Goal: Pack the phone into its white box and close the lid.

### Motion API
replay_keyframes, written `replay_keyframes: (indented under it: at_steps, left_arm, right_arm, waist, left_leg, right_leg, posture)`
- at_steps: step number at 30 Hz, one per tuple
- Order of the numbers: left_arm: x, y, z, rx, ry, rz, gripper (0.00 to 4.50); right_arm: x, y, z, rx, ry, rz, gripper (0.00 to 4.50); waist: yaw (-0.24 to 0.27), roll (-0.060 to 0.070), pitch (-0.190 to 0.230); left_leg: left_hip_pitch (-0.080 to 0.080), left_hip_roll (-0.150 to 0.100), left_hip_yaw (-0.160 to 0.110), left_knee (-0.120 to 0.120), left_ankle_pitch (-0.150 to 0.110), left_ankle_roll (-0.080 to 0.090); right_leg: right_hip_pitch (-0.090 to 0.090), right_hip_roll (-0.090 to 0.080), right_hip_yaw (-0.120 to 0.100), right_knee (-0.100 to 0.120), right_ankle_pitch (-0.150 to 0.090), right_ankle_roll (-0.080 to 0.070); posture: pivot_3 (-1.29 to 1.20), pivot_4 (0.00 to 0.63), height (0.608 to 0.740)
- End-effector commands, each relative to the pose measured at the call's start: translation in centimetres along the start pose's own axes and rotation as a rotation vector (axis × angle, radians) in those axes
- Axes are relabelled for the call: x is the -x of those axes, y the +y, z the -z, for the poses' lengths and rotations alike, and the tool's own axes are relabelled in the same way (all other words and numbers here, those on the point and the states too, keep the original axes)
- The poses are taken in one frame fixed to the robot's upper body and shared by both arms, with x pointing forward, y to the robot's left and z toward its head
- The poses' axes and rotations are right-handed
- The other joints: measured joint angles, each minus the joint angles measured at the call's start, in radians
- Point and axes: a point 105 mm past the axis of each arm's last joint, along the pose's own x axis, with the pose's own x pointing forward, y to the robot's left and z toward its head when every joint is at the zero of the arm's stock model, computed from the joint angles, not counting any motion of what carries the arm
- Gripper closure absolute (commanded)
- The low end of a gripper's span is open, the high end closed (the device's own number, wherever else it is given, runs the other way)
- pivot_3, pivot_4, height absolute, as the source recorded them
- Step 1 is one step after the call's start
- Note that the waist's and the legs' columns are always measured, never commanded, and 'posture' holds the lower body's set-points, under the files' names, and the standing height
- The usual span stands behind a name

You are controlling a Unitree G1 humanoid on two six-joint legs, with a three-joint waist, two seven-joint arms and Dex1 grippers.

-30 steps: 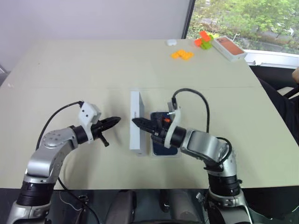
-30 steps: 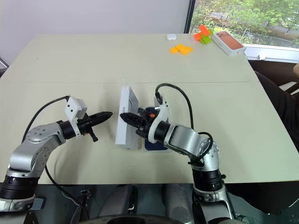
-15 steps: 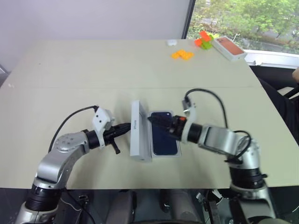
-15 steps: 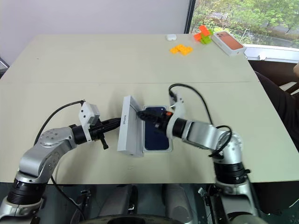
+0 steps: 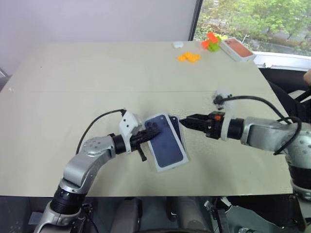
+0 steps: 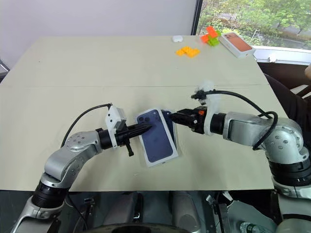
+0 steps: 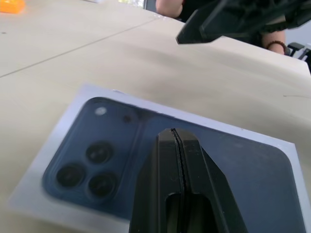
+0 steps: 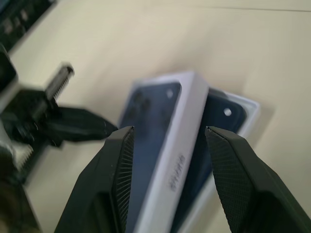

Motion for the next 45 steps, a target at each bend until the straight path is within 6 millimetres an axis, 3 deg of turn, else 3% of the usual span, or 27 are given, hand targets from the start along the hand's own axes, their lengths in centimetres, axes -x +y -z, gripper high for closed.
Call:
replay_keyframes:
  at_steps: [1, 6, 11, 13, 15, 16, 25, 34, 45]
  left_arm:
    - [0.6, 1.2, -1.9, -0.006, -0.078, -0.074, 4.5]
    - [3.8, 4.2, -3.0, 0.036, -0.096, -0.226, 4.5]
    - [8.0, 5.7, -0.3, 0.165, 0.093, -0.329, 4.5]
    - [8.8, 5.8, 0.4, 0.236, 0.115, -0.349, 4.5]
    - [8.9, 4.6, 0.8, 0.267, 0.147, -0.3, 4.5]
    - [8.6, 3.9, 1.4, 0.261, 0.187, -0.279, 4.5]
    - [5.1, 0.7, 4.3, 0.167, 0.373, -0.169, 4.5]
    - [1.9, 0.9, 3.0, 0.139, 0.266, -0.188, 4.5]
    - [-0.5, 0.7, 1.6, 0.169, 0.156, -0.189, 4.5]
  right_arm:
    - [0.4, -0.3, -1.2, 0.167, -0.077, 0.029, 2.09]
    - [0.9, -1.7, -0.3, 0.357, -0.03, 0.087, 2.09]
    - [0.7, -2.1, -0.1, 0.486, -0.021, 0.08, 2.09]
    - [0.5, -2.1, 0.2, 0.515, -0.002, 0.064, 2.93]
    - [0.1, -1.9, 0.6, 0.553, 0.02, 0.045, 3.93]
    - [-0.1, -1.9, 0.7, 0.586, 0.033, 0.041, 4.44]
    - [-1.1, -1.0, 2.6, 0.715, 0.129, -0.015, 4.48]
    - [-2.1, 0.0, 3.3, 0.712, 0.124, -0.038, 4.48]
    - [-1.8, 0.2, 3.3, 0.695, 0.111, -0.025, 4.48]
  waist:
    - [0.001, 0.0, 0.0]
    - [0.0, 0.0, 0.0]
    - [-0.003, 0.0, 0.0]
    - [0.002, 0.0, 0.0]
    - [0.004, 0.0, 0.0]
    - [0.003, 0.0, 0.0]
    - [0.002, -0.001, 0.0]
    - [0.002, -0.001, 0.0]
    - [0.001, -0.001, 0.0]
  left_leg:
    - [0.0, 0.0, 0.0, 0.0, 0.0, 0.0]
    - [0.0, 0.0, 0.0, 0.001, 0.0, 0.0]
    - [0.002, 0.001, 0.0, 0.0, 0.0, 0.0]
    - [0.002, 0.001, 0.0, 0.0, 0.0, -0.001]
    - [0.002, 0.0, -0.001, 0.001, 0.001, -0.001]
    - [0.002, -0.001, -0.001, 0.001, 0.001, -0.001]
    - [0.002, -0.003, -0.001, 0.001, 0.001, -0.001]
    - [0.005, -0.003, 0.0, 0.001, 0.002, -0.003]
    - [0.013, -0.003, 0.0, 0.001, 0.002, -0.003]
  right_leg:
    - [0.0, 0.0, 0.0, 0.0, 0.0, 0.0]
    - [0.0, 0.0, 0.0, 0.001, 0.0, 0.0]
    - [0.0, 0.001, 0.0, 0.001, 0.0, 0.0]
    - [0.0, 0.001, 0.0, 0.001, 0.0, 0.0]
    - [0.002, 0.0, 0.0, 0.001, 0.0, 0.0]
    - [0.002, -0.001, 0.0, 0.001, 0.0, 0.0]
    - [0.002, -0.003, 0.0, 0.001, 0.0, 0.0]
    - [0.003, -0.002, 0.0, 0.002, 0.0, 0.0]
    - [0.011, -0.002, 0.0, 0.002, 0.0, 0.0]
  posture:
    - [0.0, 0.15, 0.74]
    - [0.0, 0.15, 0.74]
    - [0.0, 0.15, 0.74]
    - [0.0, 0.15, 0.74]
    - [0.0, 0.15, 0.74]
    - [0.0, 0.15, 0.74]
    - [0.0, 0.15, 0.74]
    - [0.0, 0.15, 0.74]
    - [0.0, 0.15, 0.74]
